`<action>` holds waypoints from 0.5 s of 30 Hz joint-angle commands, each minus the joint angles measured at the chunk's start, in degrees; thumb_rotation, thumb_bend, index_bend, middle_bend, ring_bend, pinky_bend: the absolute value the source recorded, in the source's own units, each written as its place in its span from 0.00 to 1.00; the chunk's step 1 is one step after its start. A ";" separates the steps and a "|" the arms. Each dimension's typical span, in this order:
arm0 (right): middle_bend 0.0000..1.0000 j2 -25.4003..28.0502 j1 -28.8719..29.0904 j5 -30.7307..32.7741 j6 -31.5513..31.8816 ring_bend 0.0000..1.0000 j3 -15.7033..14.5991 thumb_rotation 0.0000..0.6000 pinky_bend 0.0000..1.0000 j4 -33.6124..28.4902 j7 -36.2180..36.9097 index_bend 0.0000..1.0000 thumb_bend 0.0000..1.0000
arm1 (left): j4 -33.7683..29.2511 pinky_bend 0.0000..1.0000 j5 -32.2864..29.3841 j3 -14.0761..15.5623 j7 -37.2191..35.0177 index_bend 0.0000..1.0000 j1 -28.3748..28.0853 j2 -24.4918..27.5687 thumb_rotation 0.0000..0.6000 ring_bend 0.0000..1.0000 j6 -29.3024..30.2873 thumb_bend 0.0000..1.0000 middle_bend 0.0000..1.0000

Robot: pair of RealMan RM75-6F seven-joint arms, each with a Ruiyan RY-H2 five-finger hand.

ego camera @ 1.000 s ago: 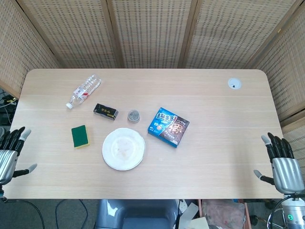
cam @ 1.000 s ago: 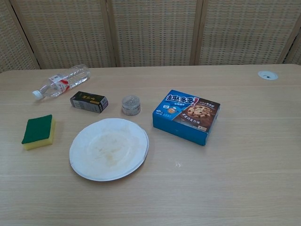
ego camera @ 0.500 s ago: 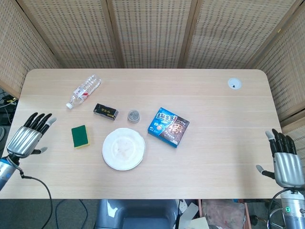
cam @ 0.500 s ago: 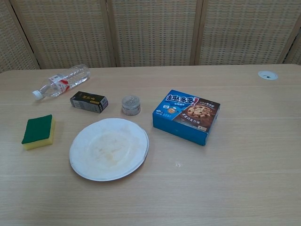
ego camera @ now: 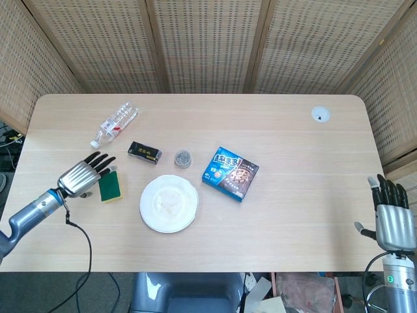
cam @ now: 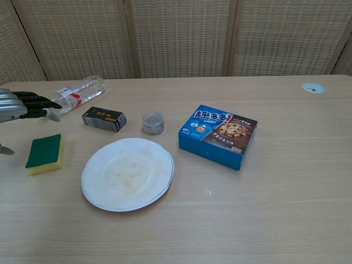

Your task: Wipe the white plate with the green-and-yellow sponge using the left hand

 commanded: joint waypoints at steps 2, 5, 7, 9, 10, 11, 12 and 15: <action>0.00 -0.47 0.22 0.68 -0.48 0.00 0.05 1.00 0.00 0.31 -0.65 0.00 0.00 | 2.18 0.07 0.81 1.70 -0.64 0.14 -1.26 -2.32 1.00 0.00 -2.08 0.00 0.04; 0.00 -0.75 0.42 1.60 -1.23 0.00 0.15 1.00 0.00 0.82 -0.85 0.00 0.00 | 3.32 0.07 1.03 2.76 -0.22 0.14 -2.12 -4.08 1.00 0.00 -4.18 0.00 0.04; 0.00 -0.74 0.47 2.01 -1.36 0.00 0.39 1.00 0.00 1.08 -0.54 0.00 0.00 | 3.94 0.07 1.08 3.26 0.32 0.15 -2.53 -5.01 1.00 0.00 -5.27 0.00 0.04; 0.00 -0.68 0.48 2.12 -1.37 0.00 0.49 1.00 0.00 1.22 -0.19 0.00 0.00 | 4.20 0.07 0.65 3.41 -0.14 0.16 -2.61 -5.58 1.00 0.00 -5.92 0.00 0.04; 0.00 -0.64 0.48 2.19 -1.37 0.00 0.55 1.00 0.00 1.29 -0.05 0.00 0.00 | 4.40 0.07 0.37 3.50 -0.40 0.18 -2.67 -5.88 1.00 0.00 -6.37 0.00 0.04; 0.00 -0.60 0.48 2.25 -1.37 0.00 0.58 1.00 0.00 1.35 0.07 0.00 0.00 | 4.59 0.08 0.21 3.60 -0.40 0.19 -2.72 -6.08 1.00 0.00 -6.67 0.00 0.05; 0.00 -0.55 0.46 2.32 -1.41 0.00 0.59 1.00 0.00 1.41 0.24 0.00 0.00 | 4.87 0.09 -0.05 3.65 -0.21 0.23 -2.77 -6.33 1.00 0.00 -6.88 0.00 0.08; 0.00 -0.48 0.44 2.44 -1.40 0.00 0.59 1.00 0.00 1.61 0.35 0.00 0.00 | 5.31 0.15 -0.68 3.71 0.09 0.35 -2.76 -6.66 1.00 0.01 -6.58 0.00 0.20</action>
